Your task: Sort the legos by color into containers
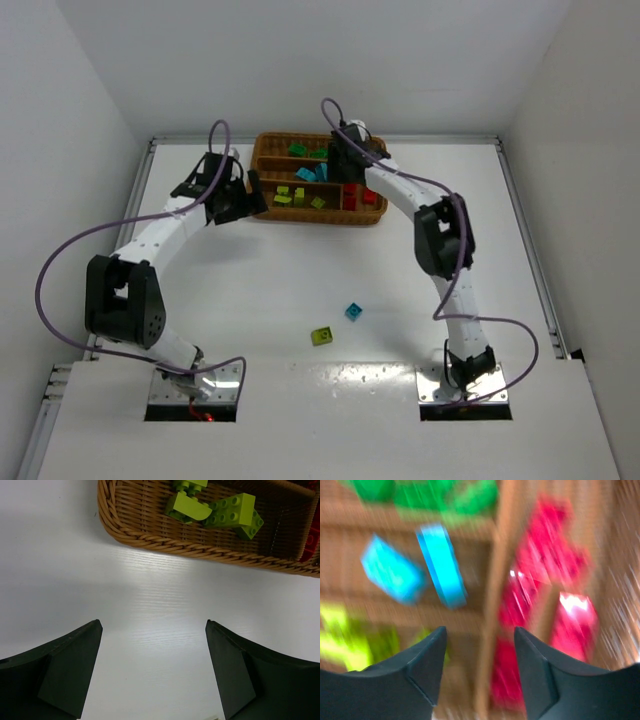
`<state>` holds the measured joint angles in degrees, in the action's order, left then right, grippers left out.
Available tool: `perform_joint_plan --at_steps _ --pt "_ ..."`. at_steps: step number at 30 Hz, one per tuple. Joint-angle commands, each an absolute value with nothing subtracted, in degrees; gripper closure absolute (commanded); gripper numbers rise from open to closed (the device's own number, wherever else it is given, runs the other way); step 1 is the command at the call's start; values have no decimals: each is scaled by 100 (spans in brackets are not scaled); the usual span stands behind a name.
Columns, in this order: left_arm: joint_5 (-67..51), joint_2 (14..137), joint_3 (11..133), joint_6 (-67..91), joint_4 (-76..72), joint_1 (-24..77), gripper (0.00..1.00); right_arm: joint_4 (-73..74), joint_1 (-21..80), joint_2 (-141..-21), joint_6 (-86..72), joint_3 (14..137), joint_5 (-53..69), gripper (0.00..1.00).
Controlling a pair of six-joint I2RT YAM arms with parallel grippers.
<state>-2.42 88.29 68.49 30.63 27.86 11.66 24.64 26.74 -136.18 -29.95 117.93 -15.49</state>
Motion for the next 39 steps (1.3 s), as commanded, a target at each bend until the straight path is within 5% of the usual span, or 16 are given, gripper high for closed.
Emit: perform_joint_plan --at_steps 1,4,7,11,20,29,39 --pt "-238 8763 7093 3015 2751 1151 9 2128 2812 -11799 -2918 10121 -1740 45" --pt "-167 8701 7040 2953 2751 1099 9 1908 2926 -10413 -2918 8117 -1260 44" --pt "-114 8587 6979 2953 2804 976 9 2204 3224 -9688 -2604 6674 -592 24" --pt "-246 8587 6874 2900 2804 976 9 2522 3770 -8940 -2452 5251 -45 15" --pt "-431 8367 6697 2962 2742 976 9 2462 4411 -8568 -2268 4491 493 14" --pt "-431 8147 6583 3015 2742 976 9 2198 4614 -9246 -2136 4790 300 32" --pt "-378 8262 6583 3015 2689 976 9 2830 4685 -9167 -2434 5826 -993 75"
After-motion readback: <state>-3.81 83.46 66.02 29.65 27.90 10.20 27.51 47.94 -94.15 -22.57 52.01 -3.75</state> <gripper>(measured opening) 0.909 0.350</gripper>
